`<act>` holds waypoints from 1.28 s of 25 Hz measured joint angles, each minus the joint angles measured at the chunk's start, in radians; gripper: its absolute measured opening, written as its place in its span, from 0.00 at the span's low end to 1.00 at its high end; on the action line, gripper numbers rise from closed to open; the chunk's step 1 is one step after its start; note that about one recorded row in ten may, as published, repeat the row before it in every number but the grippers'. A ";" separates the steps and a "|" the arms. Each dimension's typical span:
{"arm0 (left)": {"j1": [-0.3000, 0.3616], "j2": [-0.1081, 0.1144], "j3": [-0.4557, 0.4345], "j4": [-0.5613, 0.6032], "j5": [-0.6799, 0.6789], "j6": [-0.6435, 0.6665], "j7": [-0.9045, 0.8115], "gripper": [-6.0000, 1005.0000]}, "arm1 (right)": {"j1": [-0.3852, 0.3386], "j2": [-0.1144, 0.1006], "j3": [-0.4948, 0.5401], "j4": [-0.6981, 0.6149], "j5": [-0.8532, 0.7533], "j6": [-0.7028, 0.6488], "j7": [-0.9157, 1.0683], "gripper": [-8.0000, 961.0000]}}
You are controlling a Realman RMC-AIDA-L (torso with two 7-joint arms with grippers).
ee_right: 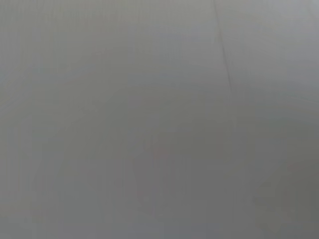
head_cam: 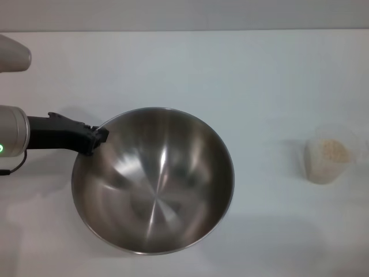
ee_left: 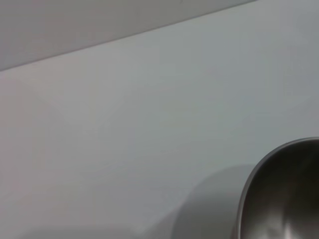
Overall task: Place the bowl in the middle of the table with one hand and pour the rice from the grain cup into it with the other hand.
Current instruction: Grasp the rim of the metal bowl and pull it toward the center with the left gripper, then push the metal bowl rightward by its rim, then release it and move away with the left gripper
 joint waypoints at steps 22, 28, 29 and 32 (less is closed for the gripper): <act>-0.197 0.001 -0.123 0.126 -0.021 -0.129 -0.046 0.06 | 0.010 -0.001 0.000 0.003 0.000 0.000 0.000 0.87; -0.297 0.002 -0.152 0.236 -0.038 -0.110 -0.028 0.07 | 0.011 -0.001 -0.002 0.005 0.000 0.000 0.000 0.87; -0.309 0.001 -0.158 0.253 -0.043 -0.101 -0.019 0.08 | 0.012 -0.001 -0.005 0.005 0.000 0.000 0.000 0.87; -0.334 0.001 -0.162 0.294 -0.061 -0.074 -0.008 0.08 | 0.013 -0.001 -0.019 0.006 0.000 0.000 0.000 0.87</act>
